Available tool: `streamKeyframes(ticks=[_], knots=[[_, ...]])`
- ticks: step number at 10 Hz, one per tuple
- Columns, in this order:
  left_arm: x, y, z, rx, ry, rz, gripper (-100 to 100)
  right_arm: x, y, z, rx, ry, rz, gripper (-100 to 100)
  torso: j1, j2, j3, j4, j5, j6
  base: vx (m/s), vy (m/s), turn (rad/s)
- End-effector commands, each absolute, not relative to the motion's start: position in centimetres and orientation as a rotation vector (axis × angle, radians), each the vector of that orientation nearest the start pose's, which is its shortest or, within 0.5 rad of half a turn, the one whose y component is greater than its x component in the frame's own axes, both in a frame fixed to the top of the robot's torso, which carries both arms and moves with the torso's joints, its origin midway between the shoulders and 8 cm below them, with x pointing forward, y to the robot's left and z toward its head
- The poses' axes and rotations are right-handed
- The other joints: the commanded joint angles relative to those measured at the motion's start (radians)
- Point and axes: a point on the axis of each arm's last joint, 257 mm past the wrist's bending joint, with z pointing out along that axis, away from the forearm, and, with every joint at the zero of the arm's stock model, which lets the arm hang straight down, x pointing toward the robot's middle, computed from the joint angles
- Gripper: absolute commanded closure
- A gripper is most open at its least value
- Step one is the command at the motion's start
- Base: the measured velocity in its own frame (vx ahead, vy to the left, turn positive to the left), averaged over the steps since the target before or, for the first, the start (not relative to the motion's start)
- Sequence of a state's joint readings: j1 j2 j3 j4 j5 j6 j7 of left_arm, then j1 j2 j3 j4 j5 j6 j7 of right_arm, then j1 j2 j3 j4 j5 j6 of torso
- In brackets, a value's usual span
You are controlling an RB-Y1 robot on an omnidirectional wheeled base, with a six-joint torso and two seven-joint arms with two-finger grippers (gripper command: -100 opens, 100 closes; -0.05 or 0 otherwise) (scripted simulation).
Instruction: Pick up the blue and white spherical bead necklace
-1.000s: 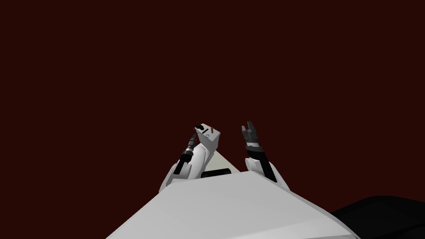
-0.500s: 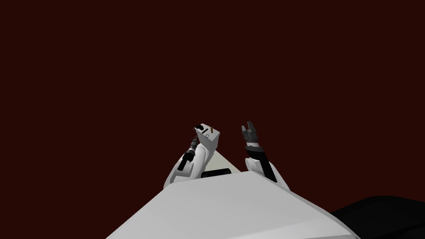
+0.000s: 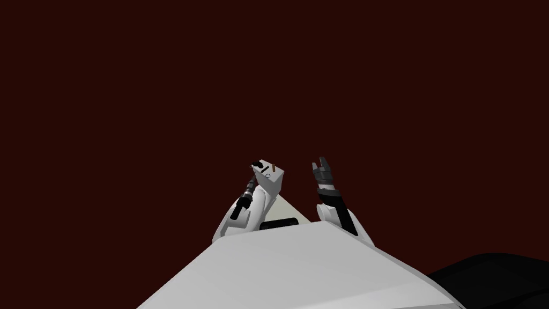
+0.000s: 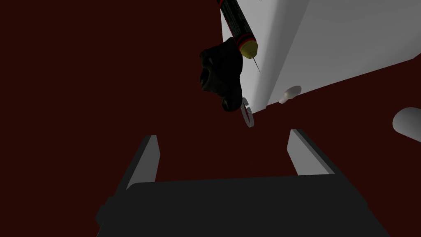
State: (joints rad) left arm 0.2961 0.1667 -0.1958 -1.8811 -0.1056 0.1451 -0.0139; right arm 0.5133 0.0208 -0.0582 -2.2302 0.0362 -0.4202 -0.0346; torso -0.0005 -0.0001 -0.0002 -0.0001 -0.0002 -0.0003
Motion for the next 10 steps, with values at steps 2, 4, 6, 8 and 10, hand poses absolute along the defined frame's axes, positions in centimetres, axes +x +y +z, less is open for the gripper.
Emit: streamKeyframes(ticks=[2, 4, 6, 8, 10], knots=[[45.8, 20.2, -25.7, -1.055, 1.496, -1.046, -100, 36.0, -30.6, -1.8, 0.775, 0.695, 1.212, 0, 0.0, 0.0, 0.0, 0.0, 0.0, 0.0, -0.002, 0.002, -0.006], [45.8, 20.2, -25.7, -1.055, 1.496, -1.046, -100, 36.0, -30.5, -1.8, 0.775, 0.695, 1.212, 0, 0.001, 0.001, 0.001, 0.0, 0.0, 0.0, -0.009, 0.011, -0.032], [45.5, 19.7, -26.9, -1.104, 1.525, -1.045, -100, 36.0, -30.6, -1.8, 0.775, 0.695, 1.212, 0, 0.0, 0.0, 0.0, 0.0, 0.0, 0.0, 0.019, -0.015, -0.02], [45.1, 19.3, -28.1, -1.147, 1.55, -1.042, -100, 36.0, -30.6, -1.8, 0.775, 0.695, 1.212, 0, -0.002, -0.002, -0.001, 0.0, 0.0, 0.0, 0.024, -0.02, -0.006], [44.8, 18.8, -29.2, -1.192, 1.578, -1.039, -100, 36.0, -30.5, -1.8, 0.775, 0.695, 1.212, 0, -0.002, -0.002, -0.001, 0.0, 0.0, 0.0, 0.038, -0.027, -0.062]])
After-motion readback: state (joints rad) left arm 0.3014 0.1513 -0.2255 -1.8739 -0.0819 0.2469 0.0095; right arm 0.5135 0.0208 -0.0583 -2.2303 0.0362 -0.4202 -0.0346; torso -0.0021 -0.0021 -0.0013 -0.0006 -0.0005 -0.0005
